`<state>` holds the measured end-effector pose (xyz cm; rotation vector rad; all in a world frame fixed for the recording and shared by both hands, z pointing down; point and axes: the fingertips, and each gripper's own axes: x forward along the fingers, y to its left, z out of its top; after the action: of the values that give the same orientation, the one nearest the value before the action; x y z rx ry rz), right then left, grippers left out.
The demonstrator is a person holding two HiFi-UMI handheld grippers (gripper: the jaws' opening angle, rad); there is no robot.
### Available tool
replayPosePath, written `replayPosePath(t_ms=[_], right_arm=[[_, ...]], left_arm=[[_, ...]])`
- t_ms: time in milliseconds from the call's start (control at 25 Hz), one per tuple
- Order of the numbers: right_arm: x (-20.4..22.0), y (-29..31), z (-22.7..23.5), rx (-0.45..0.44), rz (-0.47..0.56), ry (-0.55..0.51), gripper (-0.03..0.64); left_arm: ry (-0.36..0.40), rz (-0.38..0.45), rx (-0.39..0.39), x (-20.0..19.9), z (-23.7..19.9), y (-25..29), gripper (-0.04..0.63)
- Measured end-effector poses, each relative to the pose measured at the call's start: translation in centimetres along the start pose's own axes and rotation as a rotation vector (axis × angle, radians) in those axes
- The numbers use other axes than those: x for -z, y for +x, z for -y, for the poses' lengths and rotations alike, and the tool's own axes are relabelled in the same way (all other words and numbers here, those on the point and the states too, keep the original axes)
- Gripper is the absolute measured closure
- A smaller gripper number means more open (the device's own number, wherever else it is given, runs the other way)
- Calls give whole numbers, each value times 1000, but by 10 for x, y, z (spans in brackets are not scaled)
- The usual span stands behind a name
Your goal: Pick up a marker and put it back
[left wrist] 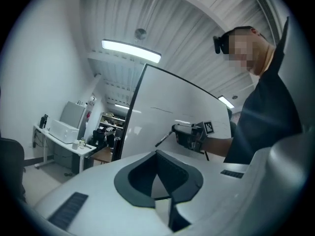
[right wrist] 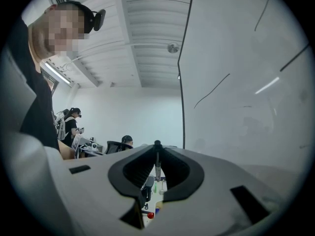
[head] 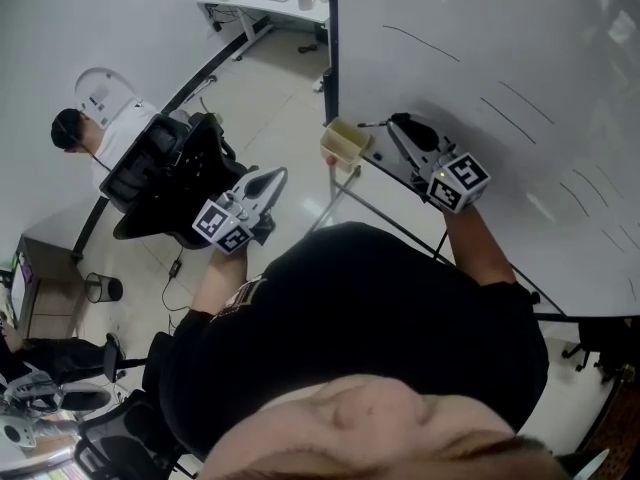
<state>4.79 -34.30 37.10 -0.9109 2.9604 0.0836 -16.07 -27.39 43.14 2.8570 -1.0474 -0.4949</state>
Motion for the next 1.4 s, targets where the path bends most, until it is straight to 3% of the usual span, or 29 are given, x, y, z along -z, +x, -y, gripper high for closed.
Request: replayPosePath(t_ms=[80,200,440,560,720,800,960,1200,1400], right_arm=[[-1,1,1,-3,-1,-4,563],[-2,1,-1,-9,-1,-6,563],[-2,-3,-2,-8,-8,-9,563],[-2,-2,-1,-9,-8,-11,563],[-4,-1,-1,-18,-9,-20,563],[-3,-1,-2,-20,-8,-22,563],[0,-1,-4,-20,-7,-17,563],[-2,-2,-3,-19,-2,-19,563],[0,-2,0,-11,-6,-20,563]], left_arm=[[4,-15,-15,3,-3,3,601],[-53,16,-63,1,-15,1,601],[-88,58,-118,-6,-27,-5,601],[-100,72,-105,-7,-28,-5,601],[-59,41,-65,-3,-18,-1,601],[-62,26,-75,2,-19,-1,601],[-128,75,-106,-3,-28,-6,601],[-130,85,-120,-7,-33,-7,600],[-106,53,-66,-2,-23,-3,600]])
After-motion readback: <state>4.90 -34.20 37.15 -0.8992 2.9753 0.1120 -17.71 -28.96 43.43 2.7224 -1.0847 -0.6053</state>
